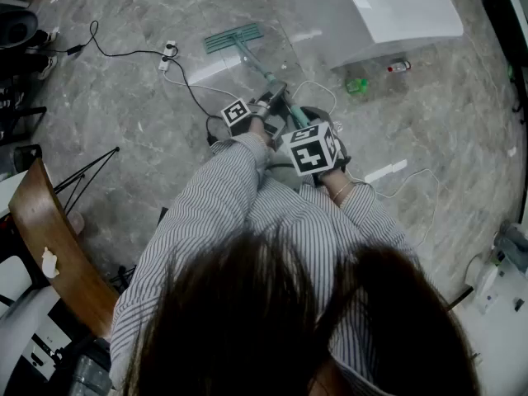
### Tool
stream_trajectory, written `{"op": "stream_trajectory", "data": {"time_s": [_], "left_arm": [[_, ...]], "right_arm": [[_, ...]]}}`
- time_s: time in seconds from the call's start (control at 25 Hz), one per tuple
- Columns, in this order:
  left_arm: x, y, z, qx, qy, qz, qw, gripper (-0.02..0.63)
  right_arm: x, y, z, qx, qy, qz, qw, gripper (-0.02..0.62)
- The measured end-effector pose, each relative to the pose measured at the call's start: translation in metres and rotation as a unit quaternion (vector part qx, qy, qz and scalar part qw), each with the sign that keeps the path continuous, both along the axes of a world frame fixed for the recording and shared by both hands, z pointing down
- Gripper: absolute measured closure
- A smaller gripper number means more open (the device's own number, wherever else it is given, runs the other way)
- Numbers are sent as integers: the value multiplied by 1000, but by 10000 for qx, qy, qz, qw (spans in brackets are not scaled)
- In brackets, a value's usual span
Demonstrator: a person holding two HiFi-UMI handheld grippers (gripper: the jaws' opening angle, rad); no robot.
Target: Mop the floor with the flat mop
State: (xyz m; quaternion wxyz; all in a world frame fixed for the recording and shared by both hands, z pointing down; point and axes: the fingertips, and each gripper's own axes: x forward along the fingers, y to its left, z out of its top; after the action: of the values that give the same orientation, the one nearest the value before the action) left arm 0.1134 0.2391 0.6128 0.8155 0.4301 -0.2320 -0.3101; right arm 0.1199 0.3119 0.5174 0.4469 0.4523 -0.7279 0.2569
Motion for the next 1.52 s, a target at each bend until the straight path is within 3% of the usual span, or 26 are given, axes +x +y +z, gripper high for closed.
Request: {"op": "stream_trajectory", "data": {"time_s": [0.52, 0.64, 0.88, 1.08, 1.2, 1.52], "left_arm": [[18, -1, 16, 38, -190, -15, 9998, 454], [24, -3, 2, -2, -18, -147, 9999, 454], [23, -19, -3, 197, -216, -142, 9995, 428], [2, -59, 1, 158, -276, -145, 9994, 425], [-15, -95, 6, 134, -90, -241, 9996, 431], [-75, -250, 15, 162, 27, -533, 9984, 431]], "right_arm": [[23, -1, 3, -14, -45, -153, 9999, 488], [26, -4, 1, 26, -230, -15, 9997, 486], [24, -21, -7, -4, -531, 272, 9982, 482], [3, -61, -4, -9, -356, -6, 9994, 476], [-15, -95, 2, -12, -241, -204, 9995, 474], [-72, -248, 11, -25, -266, -178, 9995, 474]]}}
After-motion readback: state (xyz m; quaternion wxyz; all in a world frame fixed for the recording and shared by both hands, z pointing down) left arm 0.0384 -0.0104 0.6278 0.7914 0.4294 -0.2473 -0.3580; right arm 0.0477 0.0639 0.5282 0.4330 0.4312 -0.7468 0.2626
